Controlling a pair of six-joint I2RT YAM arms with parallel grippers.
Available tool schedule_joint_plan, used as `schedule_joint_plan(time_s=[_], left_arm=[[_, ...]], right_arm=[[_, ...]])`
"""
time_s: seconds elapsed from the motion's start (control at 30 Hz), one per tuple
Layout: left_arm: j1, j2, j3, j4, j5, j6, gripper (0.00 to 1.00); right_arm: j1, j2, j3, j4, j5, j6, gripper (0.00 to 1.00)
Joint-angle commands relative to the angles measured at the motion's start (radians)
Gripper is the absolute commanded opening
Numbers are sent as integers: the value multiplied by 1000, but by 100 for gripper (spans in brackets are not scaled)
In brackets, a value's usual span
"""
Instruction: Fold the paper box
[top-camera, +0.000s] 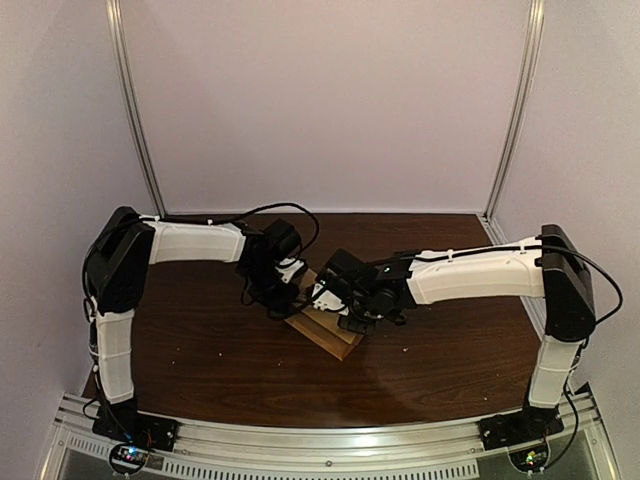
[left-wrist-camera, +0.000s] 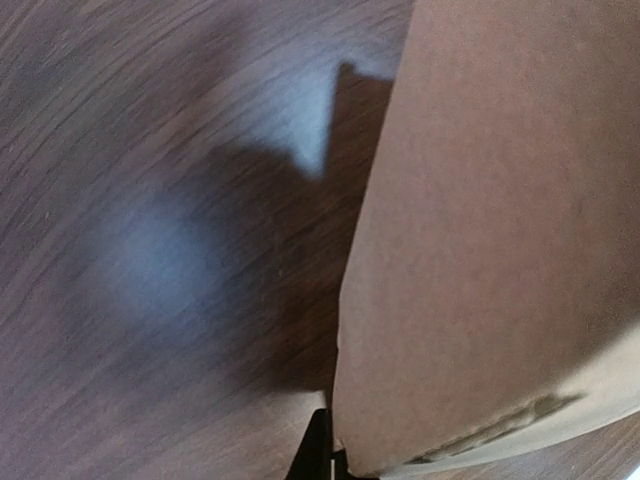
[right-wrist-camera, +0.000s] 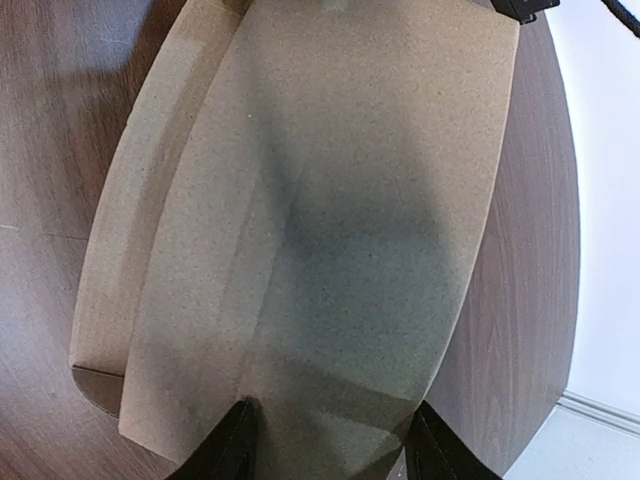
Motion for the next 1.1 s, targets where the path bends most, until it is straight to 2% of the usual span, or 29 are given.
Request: schedule_joint_plan(time_s=[0.0, 0.17, 0.37, 0.57, 0.67, 0.87, 0.97, 1.07], left_arm=[[-16, -93, -88, 106, -43, -10, 2], [-16, -203, -172, 126, -23, 2, 7], [-16, -247, -248, 130, 14, 4, 15], [-16, -316, -316, 158, 21, -13, 16], [-16, -423, -316, 104, 20, -18, 19], [-14, -630, -284, 12, -168, -12, 23], [-13, -640, -275, 24, -187, -3, 25], [-13, -598, -274, 59, -119, -5, 25]], right_arm=[[71, 43, -57, 49, 55, -135, 49], [89, 44, -70, 77, 94, -156, 49], [94, 48, -75, 93, 101, -172, 49], [114, 60, -86, 115, 124, -195, 49], [143, 58, -114, 151, 169, -233, 49], [237, 61, -182, 266, 300, -337, 50], [282, 72, -211, 306, 342, -379, 51], [322, 87, -238, 342, 376, -413, 52]])
